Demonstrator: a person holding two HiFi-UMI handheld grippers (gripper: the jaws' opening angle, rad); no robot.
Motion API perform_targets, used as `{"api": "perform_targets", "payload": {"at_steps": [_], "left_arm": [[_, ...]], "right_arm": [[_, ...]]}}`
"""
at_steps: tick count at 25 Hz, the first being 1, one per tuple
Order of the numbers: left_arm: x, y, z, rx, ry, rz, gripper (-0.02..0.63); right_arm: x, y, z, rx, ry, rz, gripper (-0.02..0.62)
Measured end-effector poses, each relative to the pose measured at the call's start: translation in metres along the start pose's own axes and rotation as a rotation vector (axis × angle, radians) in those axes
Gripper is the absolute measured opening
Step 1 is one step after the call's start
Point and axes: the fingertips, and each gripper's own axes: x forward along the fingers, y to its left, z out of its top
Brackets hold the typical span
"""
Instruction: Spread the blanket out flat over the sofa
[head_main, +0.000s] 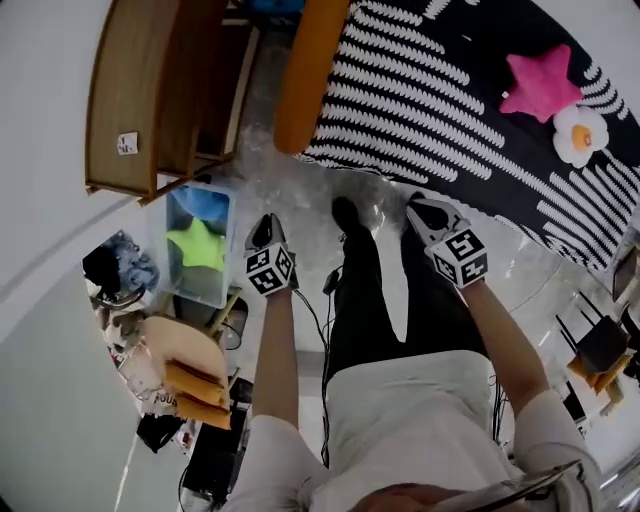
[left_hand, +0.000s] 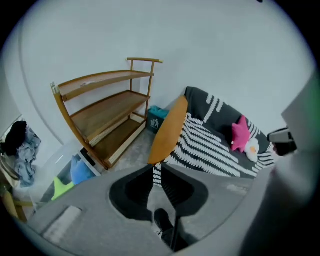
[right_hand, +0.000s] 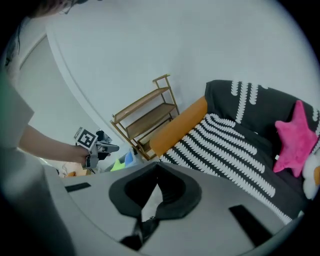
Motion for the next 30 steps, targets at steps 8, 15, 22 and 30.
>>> {"api": "perform_targets", "payload": {"at_steps": [8,15,22,30], "left_arm": [[-0.091,-0.030,0.076,0.044,-0.065,-0.061,0.051],[-0.159,-0.086,0.142,0.033,-0.134,-0.204,0.049],[-0.221,-0.155,0.199,0.116,-0.208,-0.366,0.043],[-0.294,-0.238,0.243,0.307,-0.314,-0.535,0.040]], "right_arm": [[-0.077,0.019,0.077,-0.032,-0.099,-0.081,0.005],[-0.144,0.023,0.138,-0.019,-0.221,-0.171,0.005],[-0.218,0.050,0.180,-0.013,-0.327,-0.232,0.005],[-0.298,0.081,0.196,-0.022,-0.460,-0.275,0.005]]}}
